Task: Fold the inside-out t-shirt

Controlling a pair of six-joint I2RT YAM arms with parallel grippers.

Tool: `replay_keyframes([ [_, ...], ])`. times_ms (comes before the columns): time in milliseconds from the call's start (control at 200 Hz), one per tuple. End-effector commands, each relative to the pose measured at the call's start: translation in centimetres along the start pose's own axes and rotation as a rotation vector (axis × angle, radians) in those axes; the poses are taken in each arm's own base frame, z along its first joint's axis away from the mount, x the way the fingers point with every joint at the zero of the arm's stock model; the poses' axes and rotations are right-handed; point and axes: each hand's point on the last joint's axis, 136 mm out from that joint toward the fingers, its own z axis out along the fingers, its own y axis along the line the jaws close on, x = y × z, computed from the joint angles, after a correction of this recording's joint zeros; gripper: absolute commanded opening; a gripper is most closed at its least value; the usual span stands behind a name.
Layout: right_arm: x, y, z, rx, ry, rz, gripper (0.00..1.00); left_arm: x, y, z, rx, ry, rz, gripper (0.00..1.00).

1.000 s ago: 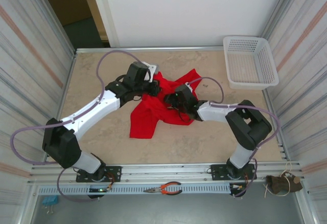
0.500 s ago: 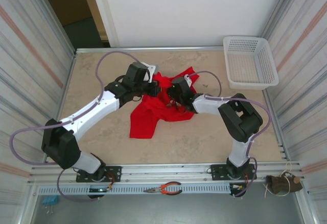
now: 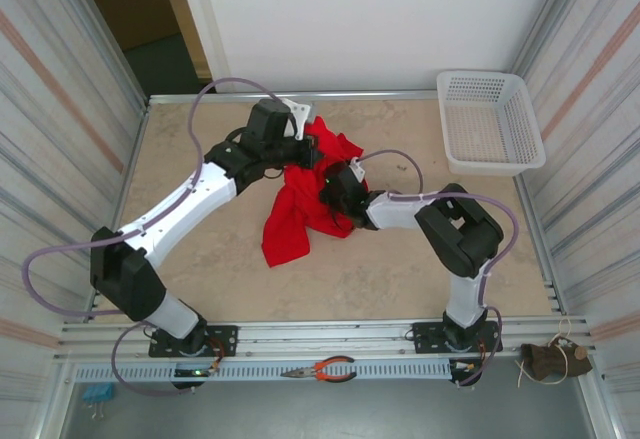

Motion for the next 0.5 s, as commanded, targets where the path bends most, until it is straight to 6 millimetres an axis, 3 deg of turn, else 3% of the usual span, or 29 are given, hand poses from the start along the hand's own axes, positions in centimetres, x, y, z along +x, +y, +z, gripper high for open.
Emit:
replay_keyframes([
  [0, -1.7, 3.0, 1.1, -0.128, -0.035, 0.046, 0.26, -0.8, -2.8, -0.9, 0.090, -0.022, 0.009, 0.00],
  [75, -2.9, 4.2, 1.2, -0.216, -0.047, 0.088, 0.31, 0.5, -3.9, -0.7, 0.112, 0.015, 0.016, 0.00],
  [200, -4.2, 5.4, 1.0, -0.357, -0.026, 0.137, 0.55, 2.5, -5.8, -0.3, 0.157, 0.067, 0.029, 0.00],
  [416, -4.7, 4.7, 1.6, -0.419, 0.026, 0.165, 0.71, 3.6, -9.2, 1.4, 0.241, 0.081, 0.037, 0.00],
  [496, -4.3, 4.8, 1.7, -0.460, 0.065, 0.173, 0.72, 3.7, -10.0, 2.3, 0.252, 0.093, 0.040, 0.00],
])
